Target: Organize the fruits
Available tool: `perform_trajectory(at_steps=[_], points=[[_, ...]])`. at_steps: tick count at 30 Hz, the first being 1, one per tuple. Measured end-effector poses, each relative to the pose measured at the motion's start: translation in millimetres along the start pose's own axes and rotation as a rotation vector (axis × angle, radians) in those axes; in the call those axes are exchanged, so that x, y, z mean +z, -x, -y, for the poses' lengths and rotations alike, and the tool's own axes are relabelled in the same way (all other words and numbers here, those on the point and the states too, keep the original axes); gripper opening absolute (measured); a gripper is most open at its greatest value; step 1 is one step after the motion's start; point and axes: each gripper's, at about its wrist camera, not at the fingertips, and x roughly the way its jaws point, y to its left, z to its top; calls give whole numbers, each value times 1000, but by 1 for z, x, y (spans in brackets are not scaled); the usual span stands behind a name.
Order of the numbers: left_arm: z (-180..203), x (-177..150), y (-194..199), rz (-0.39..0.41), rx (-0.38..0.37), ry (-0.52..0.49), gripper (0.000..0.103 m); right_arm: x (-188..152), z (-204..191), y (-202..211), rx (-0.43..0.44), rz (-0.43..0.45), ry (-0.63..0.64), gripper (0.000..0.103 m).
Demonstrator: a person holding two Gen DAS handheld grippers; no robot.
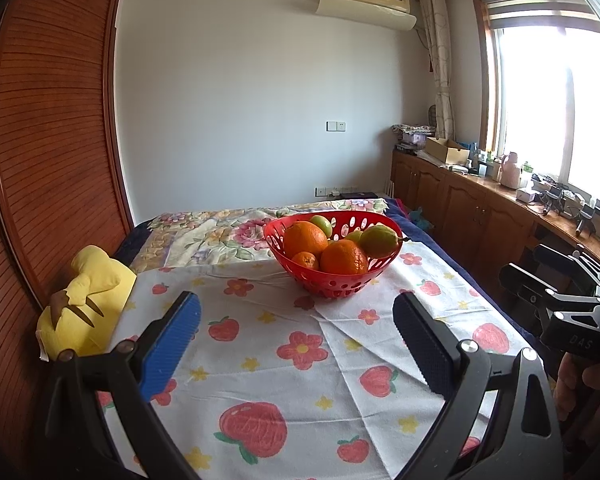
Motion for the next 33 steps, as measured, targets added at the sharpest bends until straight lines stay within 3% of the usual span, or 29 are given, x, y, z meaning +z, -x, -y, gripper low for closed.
perform_trajectory(at_steps=[33], points=[[7, -1, 7, 17, 7, -12, 98, 0, 3, 0, -5, 5, -1, 98]])
